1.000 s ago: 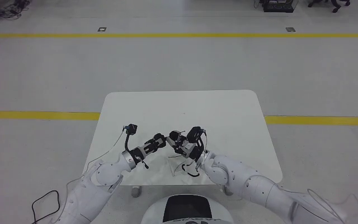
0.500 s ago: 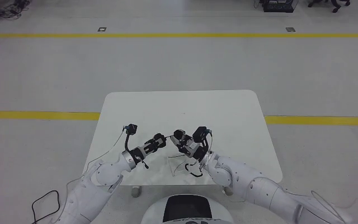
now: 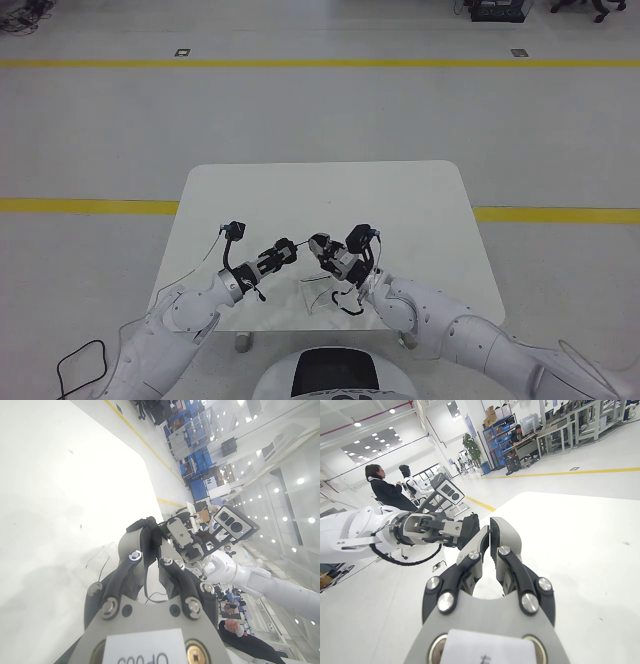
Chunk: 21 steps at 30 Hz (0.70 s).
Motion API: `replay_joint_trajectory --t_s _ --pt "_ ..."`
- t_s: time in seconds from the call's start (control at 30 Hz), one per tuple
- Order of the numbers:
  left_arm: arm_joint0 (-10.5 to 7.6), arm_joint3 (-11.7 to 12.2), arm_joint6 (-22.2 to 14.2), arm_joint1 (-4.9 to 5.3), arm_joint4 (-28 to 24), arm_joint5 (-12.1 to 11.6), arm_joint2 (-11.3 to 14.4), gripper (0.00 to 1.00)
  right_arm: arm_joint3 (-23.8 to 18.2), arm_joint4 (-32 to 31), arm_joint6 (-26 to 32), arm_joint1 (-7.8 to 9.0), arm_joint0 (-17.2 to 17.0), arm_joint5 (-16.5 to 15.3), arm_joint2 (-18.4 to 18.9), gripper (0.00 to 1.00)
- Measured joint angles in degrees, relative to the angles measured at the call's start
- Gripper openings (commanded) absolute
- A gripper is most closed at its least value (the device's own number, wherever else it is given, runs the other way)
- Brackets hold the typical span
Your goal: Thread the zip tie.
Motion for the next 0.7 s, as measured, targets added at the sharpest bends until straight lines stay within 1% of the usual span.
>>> replay_joint_trajectory --t_s 0.33,0.6,0.63,0.67,0.7 --pt "0.00 0.0 0.0 0.00 0.0 0.0 0.0 0.00 -0.3 0.0 0.4 -0.32 0.5 0.0 -1.0 0.00" --pt "0.00 0.0 0.0 0.00 0.0 0.0 0.0 0.00 0.2 0.6 0.5 -0.75 1.0 0.0 -1.9 0.00" --pt "0.00 0.0 0.0 0.00 0.0 0.0 0.0 0.00 0.3 0.7 0.5 -0.83 1.1 0.0 -2.0 0.17" --pt "0.00 0.0 0.0 0.00 0.0 0.0 0.0 0.00 0.4 0.8 0.5 -0.87 1.2 0.0 -2.2 0.49" --pt "0.00 0.0 0.0 0.00 0.0 0.0 0.0 0.00 0.4 0.8 0.5 -0.91 1.3 0.0 -2.3 1.00"
